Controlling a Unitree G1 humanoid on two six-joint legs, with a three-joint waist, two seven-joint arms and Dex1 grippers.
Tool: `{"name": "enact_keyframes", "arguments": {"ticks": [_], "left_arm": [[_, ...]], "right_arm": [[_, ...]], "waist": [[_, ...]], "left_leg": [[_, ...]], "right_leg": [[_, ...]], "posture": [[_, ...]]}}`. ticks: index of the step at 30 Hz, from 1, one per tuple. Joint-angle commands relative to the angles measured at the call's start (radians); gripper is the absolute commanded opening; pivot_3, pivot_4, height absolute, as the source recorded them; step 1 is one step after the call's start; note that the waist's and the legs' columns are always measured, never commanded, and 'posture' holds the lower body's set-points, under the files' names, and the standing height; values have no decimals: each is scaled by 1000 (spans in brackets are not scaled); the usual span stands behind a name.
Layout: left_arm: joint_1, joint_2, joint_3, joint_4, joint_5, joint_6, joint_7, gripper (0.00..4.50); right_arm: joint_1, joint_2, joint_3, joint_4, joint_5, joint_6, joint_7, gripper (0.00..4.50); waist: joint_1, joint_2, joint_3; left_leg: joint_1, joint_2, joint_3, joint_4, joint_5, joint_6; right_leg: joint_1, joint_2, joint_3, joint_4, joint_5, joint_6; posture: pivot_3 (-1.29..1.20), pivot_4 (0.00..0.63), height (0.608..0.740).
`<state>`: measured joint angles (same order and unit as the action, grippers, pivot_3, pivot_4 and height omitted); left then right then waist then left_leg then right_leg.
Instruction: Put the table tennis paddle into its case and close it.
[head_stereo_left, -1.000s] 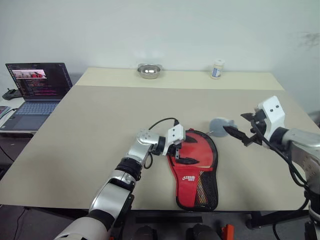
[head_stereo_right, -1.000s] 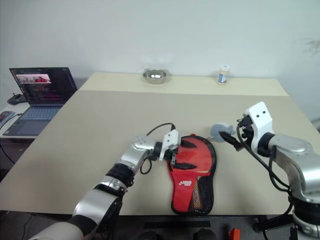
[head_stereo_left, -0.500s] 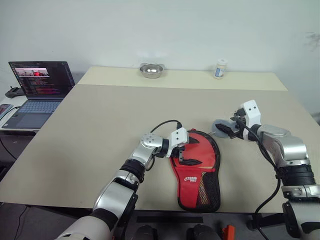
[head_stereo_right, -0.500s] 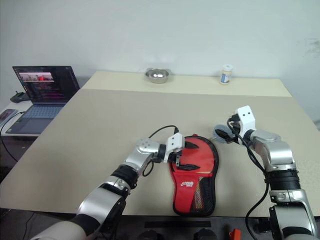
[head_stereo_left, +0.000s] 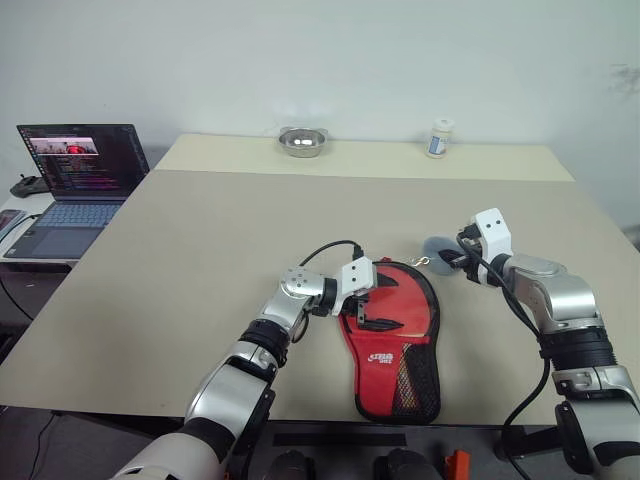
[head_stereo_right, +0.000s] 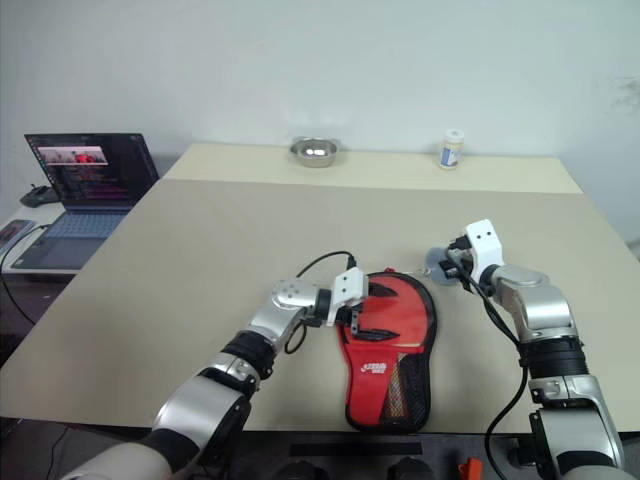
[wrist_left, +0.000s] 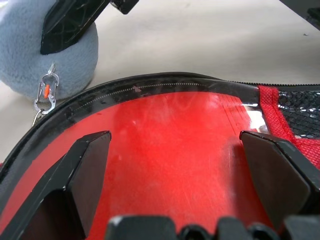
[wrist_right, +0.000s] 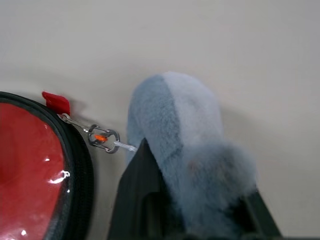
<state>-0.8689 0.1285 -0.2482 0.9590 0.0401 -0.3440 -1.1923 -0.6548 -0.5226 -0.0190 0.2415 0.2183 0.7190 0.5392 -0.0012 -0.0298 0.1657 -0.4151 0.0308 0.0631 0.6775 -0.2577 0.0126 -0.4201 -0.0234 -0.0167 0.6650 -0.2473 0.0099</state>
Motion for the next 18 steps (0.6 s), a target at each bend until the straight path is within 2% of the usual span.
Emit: {"name": "enact_keyframes", "arguments": {"ticks": [1, 10, 15, 18], "left_arm": [[33, 2, -44, 61, 58, -4, 20, 4500], [29, -16, -45, 104, 59, -1, 40, 4500], [15, -29, -45, 129, 63, -1, 52, 4500], [9, -34, -46, 140, 67, -3, 60, 4500]], "right_arm": [[30, -52, -26, -132, 0, 44, 2, 229], [310, -370, -59, -426, 5, 110, 164, 186], [582, -582, -171, -733, 120, 179, 372, 178], [718, -623, -238, -903, 194, 225, 435, 178]], "waist": [[2, 2, -1], [16, 7, -8], [28, 11, -10], [27, 10, -11]], "left_leg": [[0, 0, 0, 0, 0, 0], [1, -1, -1, 0, 0, 0], [1, -2, -3, 0, 0, 0], [4, -1, -5, 0, 0, 0]], "right_leg": [[0, 0, 0, 0, 0, 0], [2, -1, -1, -1, 0, 0], [4, 0, -3, -2, -3, 5], [9, -1, -6, -6, -4, 6]], "posture": [[0, 150, 740], [0, 150, 740], [0, 150, 740], [0, 150, 740]]}}
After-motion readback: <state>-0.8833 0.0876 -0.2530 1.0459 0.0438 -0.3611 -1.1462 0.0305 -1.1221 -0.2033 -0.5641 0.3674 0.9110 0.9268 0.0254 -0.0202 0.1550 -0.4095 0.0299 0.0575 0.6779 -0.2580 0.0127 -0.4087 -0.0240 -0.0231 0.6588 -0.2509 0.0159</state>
